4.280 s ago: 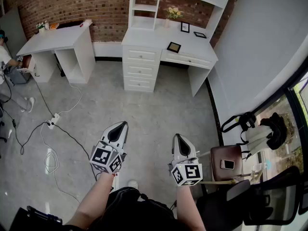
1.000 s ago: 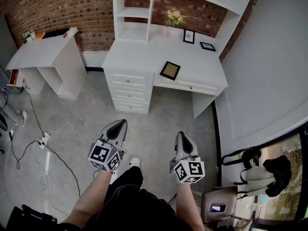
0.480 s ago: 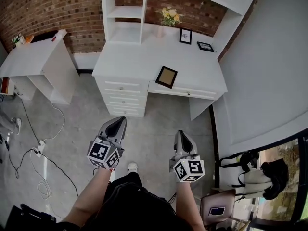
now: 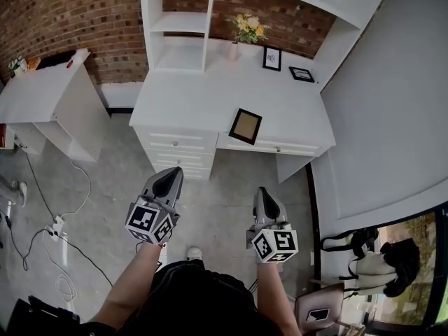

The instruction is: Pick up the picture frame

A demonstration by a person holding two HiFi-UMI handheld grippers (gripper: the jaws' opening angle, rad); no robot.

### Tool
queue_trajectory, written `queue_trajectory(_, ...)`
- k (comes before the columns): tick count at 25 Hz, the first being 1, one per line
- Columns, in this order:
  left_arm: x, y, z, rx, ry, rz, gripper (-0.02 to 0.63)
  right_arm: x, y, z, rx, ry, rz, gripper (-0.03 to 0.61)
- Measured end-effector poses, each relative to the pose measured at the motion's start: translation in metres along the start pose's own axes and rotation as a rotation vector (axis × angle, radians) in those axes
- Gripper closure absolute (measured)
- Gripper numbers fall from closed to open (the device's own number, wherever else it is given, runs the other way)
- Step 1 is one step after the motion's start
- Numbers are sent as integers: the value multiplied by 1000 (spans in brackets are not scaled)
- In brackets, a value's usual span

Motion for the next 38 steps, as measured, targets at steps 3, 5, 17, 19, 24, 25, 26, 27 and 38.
queue_trajectory(3,0,-12,6,-4,5,-3,611,-2,-4,12,4,-5,-9,575)
queue_trajectory(5,-3,-16,8,-6,3,-9,611,-6,-5,16,3,-15,-11,575)
queue_trajectory(17,-17,-22,21,-18,-13,-30,611,-23,7,27,-19,-58,14,575)
queue_trajectory(19,-16,-27,25,-12,-9,-29,611,-22,8,36,-14,-57,18,575)
queue_trajectory(24,-17,-38,38,-1,-9,-25,611,-24,9,59,4,-63,30,575)
queue_trajectory(25,-18,-40,41,-1,-10,-24,611,-25,9,64,8,-66,32,575)
queue_trajectory(26,-18,-42,45,-1,-11,-25,611,-25,10,68,12,-68,35,575)
queue_trajectory(27,-19,-44,50,-1,-13,-26,611,-26,10,73,16,-72,37,575)
queue_trajectory(38,-37,-66,111,-20,-48,-56,611,-40,34,130,26,-150,62,575)
Point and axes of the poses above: the fingertips, and each gripper's own axes: z forward along the fingers, y to its right, x out of its top, the point moved 2 cm from there along -z, backward along the fingers, and after that the axes turned 15 degrees about -x, right-handed, at the moved point
